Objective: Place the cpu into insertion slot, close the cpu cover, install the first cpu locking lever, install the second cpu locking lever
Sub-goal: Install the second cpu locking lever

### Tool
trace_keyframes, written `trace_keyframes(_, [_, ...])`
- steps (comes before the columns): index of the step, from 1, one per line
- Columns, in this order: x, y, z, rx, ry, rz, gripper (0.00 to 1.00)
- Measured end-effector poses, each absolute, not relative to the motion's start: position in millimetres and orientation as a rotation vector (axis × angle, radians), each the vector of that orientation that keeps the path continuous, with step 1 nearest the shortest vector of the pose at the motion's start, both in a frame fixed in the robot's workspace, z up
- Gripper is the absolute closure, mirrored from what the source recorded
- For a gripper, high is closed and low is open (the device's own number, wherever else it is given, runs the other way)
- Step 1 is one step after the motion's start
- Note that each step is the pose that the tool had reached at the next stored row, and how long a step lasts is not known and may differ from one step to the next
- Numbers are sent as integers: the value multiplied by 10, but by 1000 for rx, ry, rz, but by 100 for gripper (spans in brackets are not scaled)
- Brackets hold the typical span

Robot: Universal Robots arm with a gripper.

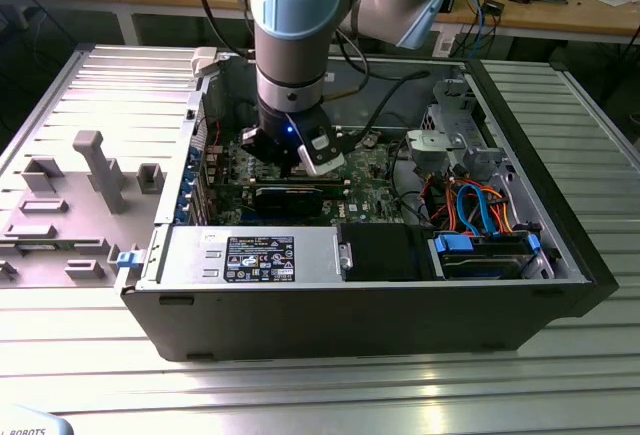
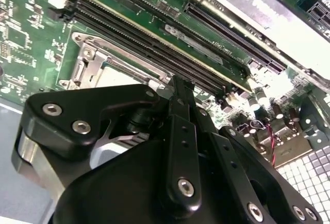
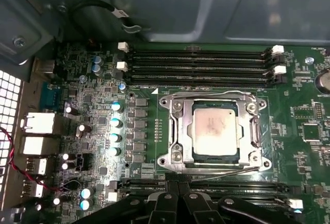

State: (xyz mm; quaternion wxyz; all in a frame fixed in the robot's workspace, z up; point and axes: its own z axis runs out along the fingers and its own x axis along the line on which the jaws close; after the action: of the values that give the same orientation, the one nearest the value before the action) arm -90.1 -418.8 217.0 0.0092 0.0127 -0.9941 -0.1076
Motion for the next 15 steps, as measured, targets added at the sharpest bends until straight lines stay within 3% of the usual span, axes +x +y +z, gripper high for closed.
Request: trace_keyframes(15, [-918, -4261, 2100, 42, -3093, -417, 89])
